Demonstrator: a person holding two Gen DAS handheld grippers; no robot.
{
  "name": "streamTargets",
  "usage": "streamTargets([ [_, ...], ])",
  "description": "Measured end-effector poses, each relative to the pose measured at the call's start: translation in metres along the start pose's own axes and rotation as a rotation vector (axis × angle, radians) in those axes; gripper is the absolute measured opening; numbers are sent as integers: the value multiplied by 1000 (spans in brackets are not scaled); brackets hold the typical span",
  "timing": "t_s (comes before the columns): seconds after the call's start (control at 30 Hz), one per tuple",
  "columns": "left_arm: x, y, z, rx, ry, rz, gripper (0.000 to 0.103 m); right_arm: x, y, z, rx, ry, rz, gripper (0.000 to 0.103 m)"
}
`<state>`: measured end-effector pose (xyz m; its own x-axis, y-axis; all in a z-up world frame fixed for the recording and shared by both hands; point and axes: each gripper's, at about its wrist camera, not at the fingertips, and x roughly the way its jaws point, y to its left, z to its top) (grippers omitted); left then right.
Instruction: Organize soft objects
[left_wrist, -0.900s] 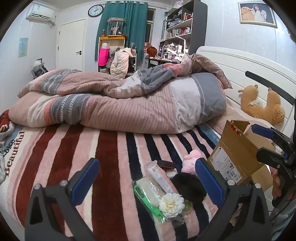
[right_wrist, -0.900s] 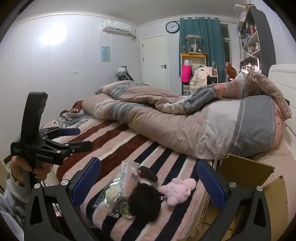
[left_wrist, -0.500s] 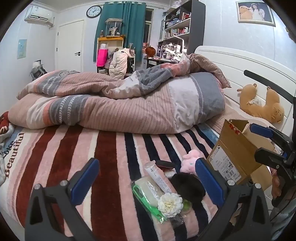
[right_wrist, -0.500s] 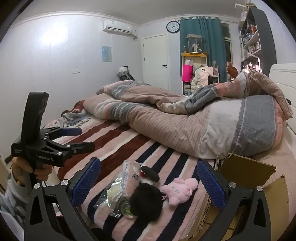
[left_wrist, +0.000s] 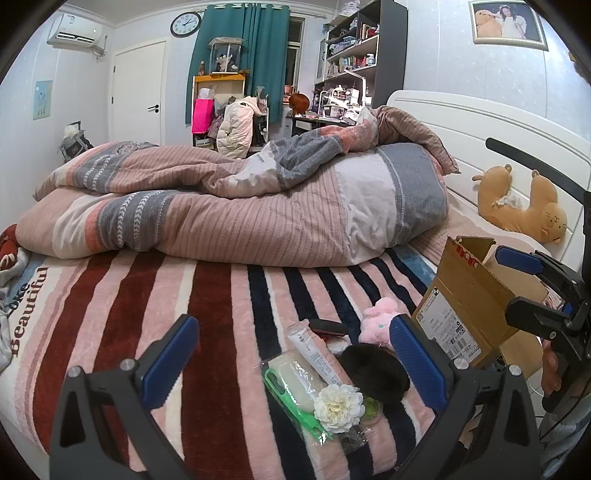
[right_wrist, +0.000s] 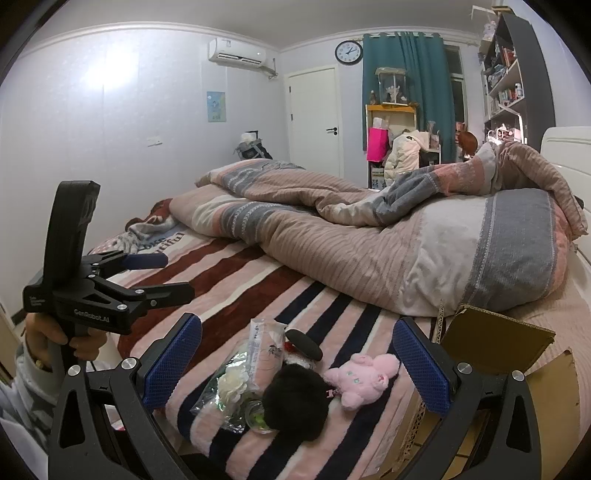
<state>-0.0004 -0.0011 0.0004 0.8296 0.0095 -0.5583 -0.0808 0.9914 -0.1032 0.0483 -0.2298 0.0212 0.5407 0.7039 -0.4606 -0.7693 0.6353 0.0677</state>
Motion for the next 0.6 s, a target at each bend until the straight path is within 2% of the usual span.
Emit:
streamTargets([
  [0.6, 0, 0, 0, 4, -1, 2, 103, 0, -1, -1, 1, 4, 3, 103],
])
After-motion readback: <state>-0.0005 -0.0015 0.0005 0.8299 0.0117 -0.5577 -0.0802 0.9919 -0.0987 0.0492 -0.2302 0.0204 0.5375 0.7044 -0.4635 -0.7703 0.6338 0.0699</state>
